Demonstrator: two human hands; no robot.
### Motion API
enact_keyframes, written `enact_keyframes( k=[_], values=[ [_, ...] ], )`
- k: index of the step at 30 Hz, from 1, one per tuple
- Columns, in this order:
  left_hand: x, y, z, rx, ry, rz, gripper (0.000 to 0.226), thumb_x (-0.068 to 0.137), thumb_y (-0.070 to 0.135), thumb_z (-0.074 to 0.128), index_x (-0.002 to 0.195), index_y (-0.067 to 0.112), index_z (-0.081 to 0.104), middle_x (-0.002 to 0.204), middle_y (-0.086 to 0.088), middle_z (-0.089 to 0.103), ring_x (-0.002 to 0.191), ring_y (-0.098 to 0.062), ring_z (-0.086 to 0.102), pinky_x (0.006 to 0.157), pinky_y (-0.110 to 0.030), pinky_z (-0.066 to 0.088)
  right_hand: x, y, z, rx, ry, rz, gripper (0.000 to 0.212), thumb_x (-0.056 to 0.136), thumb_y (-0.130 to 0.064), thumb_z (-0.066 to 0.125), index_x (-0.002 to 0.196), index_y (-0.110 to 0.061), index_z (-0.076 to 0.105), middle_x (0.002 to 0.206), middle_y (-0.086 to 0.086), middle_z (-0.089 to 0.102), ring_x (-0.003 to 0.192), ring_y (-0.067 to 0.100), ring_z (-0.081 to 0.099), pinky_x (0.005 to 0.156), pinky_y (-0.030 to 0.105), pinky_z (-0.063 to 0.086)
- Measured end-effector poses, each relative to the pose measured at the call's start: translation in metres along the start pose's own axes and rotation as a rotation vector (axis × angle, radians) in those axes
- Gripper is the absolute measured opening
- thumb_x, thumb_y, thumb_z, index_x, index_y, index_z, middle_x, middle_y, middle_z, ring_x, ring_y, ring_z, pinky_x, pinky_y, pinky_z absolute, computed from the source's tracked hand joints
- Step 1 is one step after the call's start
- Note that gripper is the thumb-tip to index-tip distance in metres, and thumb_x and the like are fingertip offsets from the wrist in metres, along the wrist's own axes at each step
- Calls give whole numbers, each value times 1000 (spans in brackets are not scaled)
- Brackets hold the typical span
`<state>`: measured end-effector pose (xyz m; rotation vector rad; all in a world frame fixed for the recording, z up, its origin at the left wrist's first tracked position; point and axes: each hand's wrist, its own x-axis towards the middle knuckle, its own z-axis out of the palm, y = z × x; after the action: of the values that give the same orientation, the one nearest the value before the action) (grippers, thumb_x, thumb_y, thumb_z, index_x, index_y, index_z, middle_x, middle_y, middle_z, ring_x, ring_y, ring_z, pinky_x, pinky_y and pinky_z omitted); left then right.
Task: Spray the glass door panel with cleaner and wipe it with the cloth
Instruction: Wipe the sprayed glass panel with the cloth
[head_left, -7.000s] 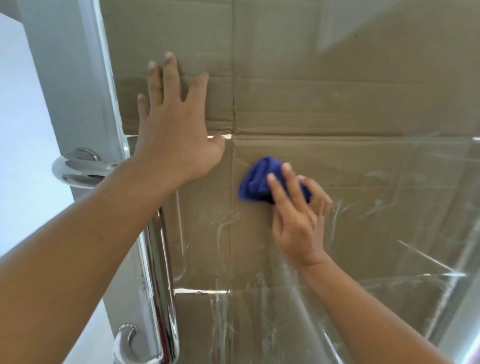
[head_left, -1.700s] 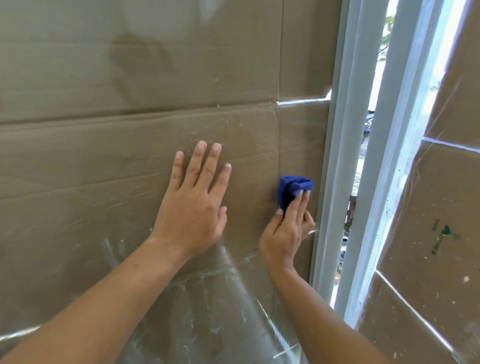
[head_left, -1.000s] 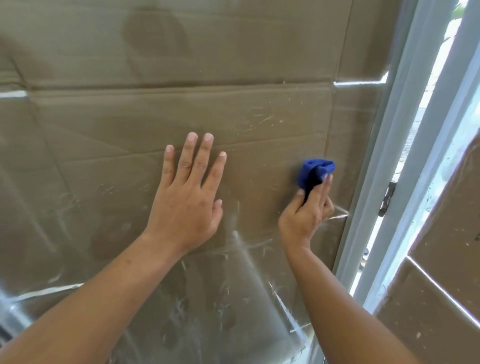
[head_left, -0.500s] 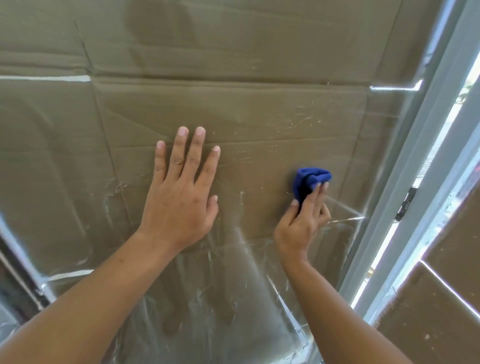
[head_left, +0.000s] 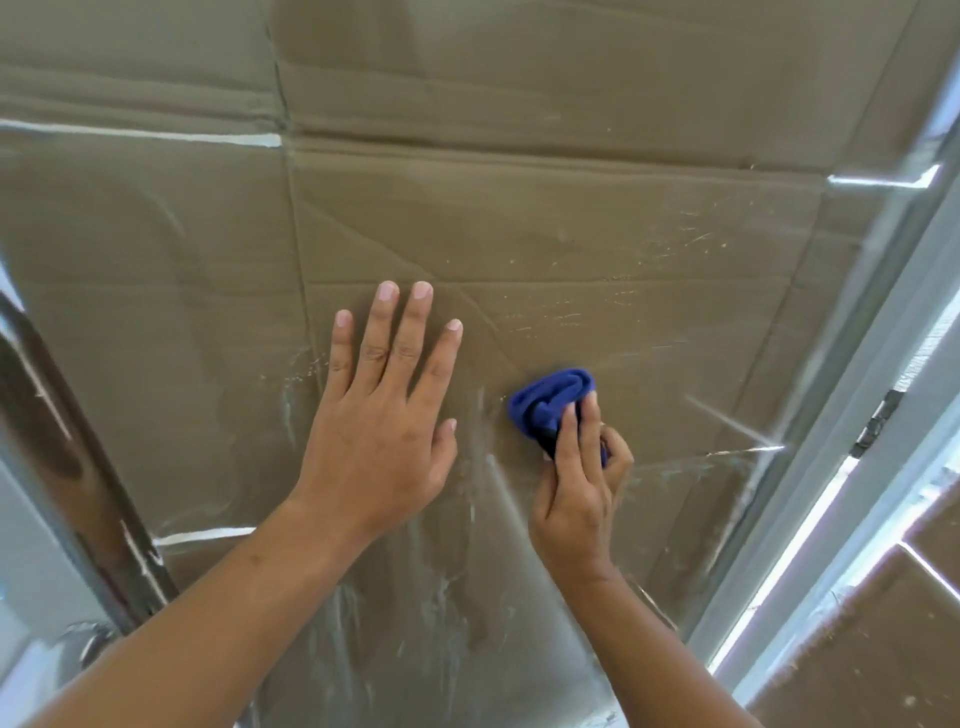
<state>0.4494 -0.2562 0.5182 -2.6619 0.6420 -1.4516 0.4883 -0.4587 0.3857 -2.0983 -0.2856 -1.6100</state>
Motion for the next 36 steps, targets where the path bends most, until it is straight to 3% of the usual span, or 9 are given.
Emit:
enact_keyframes(
  k=[2,6,11,17,22,27,32,34,36],
  values=[
    [-7,-4,0,-5,-1,-4,83,81,30,68,152,5,33,163,-22,9,151,-41,1,119,-63,8,-1,5,2,-24,51,64,58,94,5,54,150,-2,39,160,9,34,115,37,45,104,41,44],
    [-20,-15,2,-1,10,-24,82,81,30,68,152,5,34,163,-22,10,151,-41,3,120,-62,7,12,-13,14,41,235,456,50,102,-9,45,151,3,40,161,18,33,113,34,42,102,48,43],
    [-32,-24,2,-23,23,-53,80,82,29,67,151,5,35,163,-22,10,151,-42,5,119,-63,8,-9,-45,23,53,15,-40,48,102,-5,49,149,-4,42,161,9,34,117,36,45,104,42,42],
    [-50,-39,2,-24,13,-96,79,85,32,61,153,6,32,163,-22,7,151,-42,2,119,-64,8,13,-56,28,76,237,355,49,101,-5,47,149,3,42,159,16,35,113,38,42,108,23,31],
    [-56,-41,2,-62,8,-167,81,81,32,60,153,6,32,164,-20,7,151,-40,0,120,-62,8,-8,-77,37,44,3,-162,57,93,4,46,149,-8,43,164,2,30,120,34,44,106,43,40],
    [-68,-39,1,-120,-53,-266,85,83,36,57,156,8,23,165,-19,0,151,-38,-6,121,-60,9,14,-80,41,91,213,260,49,100,-3,48,149,1,43,159,11,36,115,36,42,102,48,44],
    [-90,-32,-1,-278,50,-237,74,83,21,66,149,1,38,162,-22,14,151,-39,5,119,-59,20,-10,-99,50,27,-16,-239,54,99,-4,44,152,-17,41,166,-2,27,123,32,43,106,42,36],
    [-100,-29,-4,-343,134,-187,61,81,12,70,138,-3,52,157,-25,28,149,-41,18,113,-60,33,-6,-98,50,34,2,-234,53,98,-1,45,149,-15,46,164,-2,32,122,32,45,102,46,40],
    [-110,-29,-8,-378,212,-123,49,79,6,70,126,-3,62,150,-27,39,144,-43,30,106,-58,41,5,-103,52,68,96,-59,48,96,2,47,144,-5,50,157,8,41,119,34,45,98,52,44]
  ],
)
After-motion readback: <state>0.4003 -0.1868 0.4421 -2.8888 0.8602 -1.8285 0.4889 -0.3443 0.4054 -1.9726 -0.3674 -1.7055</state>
